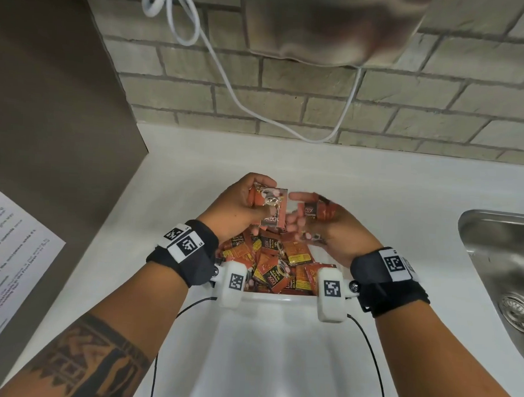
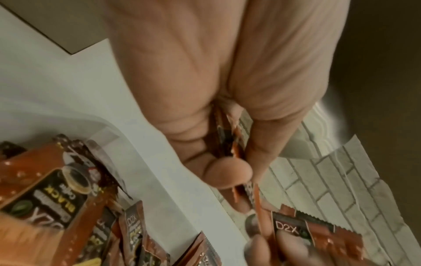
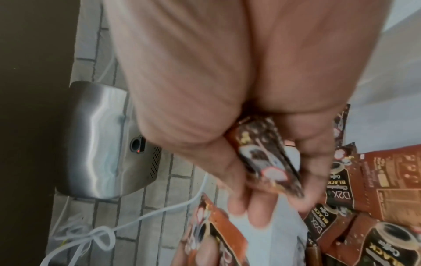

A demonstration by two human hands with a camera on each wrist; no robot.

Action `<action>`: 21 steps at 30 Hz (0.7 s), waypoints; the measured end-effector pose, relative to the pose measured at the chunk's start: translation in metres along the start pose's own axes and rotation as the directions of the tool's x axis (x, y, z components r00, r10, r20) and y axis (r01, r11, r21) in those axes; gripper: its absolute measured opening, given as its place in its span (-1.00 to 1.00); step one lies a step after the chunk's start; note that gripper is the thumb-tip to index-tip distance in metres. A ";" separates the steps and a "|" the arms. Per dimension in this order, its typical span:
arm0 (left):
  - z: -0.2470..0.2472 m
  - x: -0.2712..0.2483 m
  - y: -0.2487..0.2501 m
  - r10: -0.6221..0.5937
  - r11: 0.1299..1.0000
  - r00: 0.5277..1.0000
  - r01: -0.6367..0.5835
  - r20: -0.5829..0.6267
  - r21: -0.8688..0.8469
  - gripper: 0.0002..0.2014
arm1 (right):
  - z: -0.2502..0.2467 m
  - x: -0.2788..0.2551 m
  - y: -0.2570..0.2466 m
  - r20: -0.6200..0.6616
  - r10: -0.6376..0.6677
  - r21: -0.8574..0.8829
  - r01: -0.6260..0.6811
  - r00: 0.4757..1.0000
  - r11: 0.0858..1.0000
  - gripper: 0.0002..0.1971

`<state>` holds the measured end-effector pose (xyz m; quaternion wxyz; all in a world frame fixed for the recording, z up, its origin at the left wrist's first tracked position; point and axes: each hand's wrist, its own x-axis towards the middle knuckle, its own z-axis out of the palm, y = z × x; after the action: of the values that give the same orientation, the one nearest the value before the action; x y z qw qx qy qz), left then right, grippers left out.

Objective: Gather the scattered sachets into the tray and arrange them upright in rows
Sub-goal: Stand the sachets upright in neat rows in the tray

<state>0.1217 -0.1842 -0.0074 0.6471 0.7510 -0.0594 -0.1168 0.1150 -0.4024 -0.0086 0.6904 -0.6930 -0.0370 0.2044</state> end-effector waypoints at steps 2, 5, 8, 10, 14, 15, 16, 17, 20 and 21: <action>0.000 -0.001 0.000 -0.014 0.998 0.999 0.011 0.044 0.069 -0.52 | 0.000 0.006 -0.001 -0.107 -0.067 -0.028 0.065 0.992 0.998 -0.58; 0.009 -0.003 0.004 -0.012 0.987 0.993 -0.007 0.116 0.163 -0.49 | 0.003 0.012 -0.006 -0.110 -0.124 -0.171 0.104 0.986 0.980 -0.61; 0.012 -0.003 0.006 0.008 0.988 0.998 -0.017 0.059 0.154 -0.54 | 0.007 0.012 -0.007 -0.072 -0.107 -0.198 0.091 0.992 0.976 -0.62; 0.008 -0.003 0.007 0.022 0.996 0.999 -0.019 -0.034 0.090 -0.57 | 0.005 0.009 -0.006 -0.076 -0.111 -0.137 0.099 0.991 0.986 -0.60; 0.005 -0.004 0.008 0.053 0.999 0.989 -0.050 -0.135 0.021 -0.55 | 0.002 0.001 -0.001 0.059 -0.030 -0.229 0.043 0.998 0.972 -0.58; 0.007 -0.004 0.008 0.065 0.998 0.989 -0.062 -0.131 0.022 -0.54 | 0.003 0.000 0.000 0.105 0.002 -0.282 0.028 0.994 0.959 -0.59; 0.010 -0.003 0.007 0.073 0.997 0.990 -0.071 -0.121 0.024 -0.54 | 0.004 0.000 0.001 0.148 0.031 -0.330 0.020 0.989 0.944 -0.61; 0.014 -0.003 0.006 0.082 0.996 0.991 -0.079 -0.101 0.035 -0.53 | 0.006 0.000 0.001 0.176 0.049 -0.355 0.017 0.983 0.935 -0.63; 0.025 -0.005 0.005 0.122 0.989 0.991 -0.117 -0.053 0.091 -0.55 | 0.012 -0.001 0.001 0.179 0.033 -0.329 0.028 0.983 0.944 -0.57; 0.027 -0.006 0.006 0.124 0.988 0.991 -0.119 -0.048 0.097 -0.59 | 0.013 -0.003 0.001 0.178 0.012 -0.316 0.045 0.984 0.948 -0.62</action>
<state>0.1095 -0.2094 -0.0046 0.6184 0.7785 -0.0929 -0.0538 0.1079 -0.3911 -0.0080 0.5651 -0.7739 -0.1368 0.2510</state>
